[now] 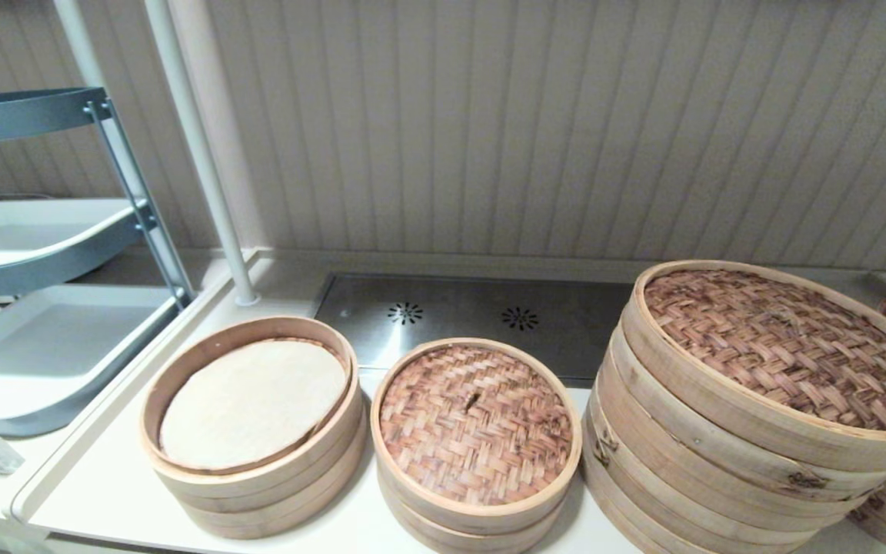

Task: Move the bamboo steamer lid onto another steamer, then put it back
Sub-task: Pick up the steamer

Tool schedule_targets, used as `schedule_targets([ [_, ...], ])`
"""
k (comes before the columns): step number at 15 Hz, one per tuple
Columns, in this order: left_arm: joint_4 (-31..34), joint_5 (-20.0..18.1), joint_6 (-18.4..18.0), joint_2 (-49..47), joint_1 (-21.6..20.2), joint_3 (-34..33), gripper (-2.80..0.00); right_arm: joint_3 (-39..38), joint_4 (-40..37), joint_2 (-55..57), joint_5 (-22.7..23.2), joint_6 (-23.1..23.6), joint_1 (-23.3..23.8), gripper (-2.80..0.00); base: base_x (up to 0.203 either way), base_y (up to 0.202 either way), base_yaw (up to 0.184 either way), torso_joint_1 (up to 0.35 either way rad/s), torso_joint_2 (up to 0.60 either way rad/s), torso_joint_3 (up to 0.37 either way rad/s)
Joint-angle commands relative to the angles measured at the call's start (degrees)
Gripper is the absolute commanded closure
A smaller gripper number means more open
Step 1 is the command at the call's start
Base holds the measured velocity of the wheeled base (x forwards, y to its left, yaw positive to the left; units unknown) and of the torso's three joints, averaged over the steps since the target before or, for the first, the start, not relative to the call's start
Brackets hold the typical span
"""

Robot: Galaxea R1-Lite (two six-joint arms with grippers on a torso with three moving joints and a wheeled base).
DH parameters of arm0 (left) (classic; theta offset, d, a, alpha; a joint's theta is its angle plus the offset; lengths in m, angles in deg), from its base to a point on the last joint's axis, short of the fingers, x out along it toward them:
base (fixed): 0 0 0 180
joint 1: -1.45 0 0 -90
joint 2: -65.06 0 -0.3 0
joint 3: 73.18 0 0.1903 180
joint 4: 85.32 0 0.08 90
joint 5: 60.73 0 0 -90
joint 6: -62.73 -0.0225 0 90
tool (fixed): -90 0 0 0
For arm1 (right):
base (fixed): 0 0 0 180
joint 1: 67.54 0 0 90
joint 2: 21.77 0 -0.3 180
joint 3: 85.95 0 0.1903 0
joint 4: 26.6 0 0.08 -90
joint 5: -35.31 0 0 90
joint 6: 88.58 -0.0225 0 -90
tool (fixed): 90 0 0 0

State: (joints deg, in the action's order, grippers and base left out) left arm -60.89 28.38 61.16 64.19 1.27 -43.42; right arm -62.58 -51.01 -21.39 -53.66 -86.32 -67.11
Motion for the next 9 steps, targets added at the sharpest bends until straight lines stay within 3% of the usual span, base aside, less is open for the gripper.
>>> schedule_targets([
  [1,3.4,-0.2,0.0,-5.7,0.0,7.9,0.0,-0.1,0.0,0.1,0.0,0.0,0.0,0.0,0.0,0.0,0.0,0.0,0.0,0.0],
  [6,6.4,-0.8,0.8,-26.5,0.0,23.2,0.0,-0.1,0.0,0.1,0.0,0.0,0.0,0.0,0.0,0.0,0.0,0.0,0.0,0.0],
  [9,7.3,-4.5,3.2,-42.2,0.1,33.8,0.0,-0.1,0.0,0.0,0.0,0.0,0.0,0.0,0.0,0.0,0.0,0.0,0.0,0.0],
])
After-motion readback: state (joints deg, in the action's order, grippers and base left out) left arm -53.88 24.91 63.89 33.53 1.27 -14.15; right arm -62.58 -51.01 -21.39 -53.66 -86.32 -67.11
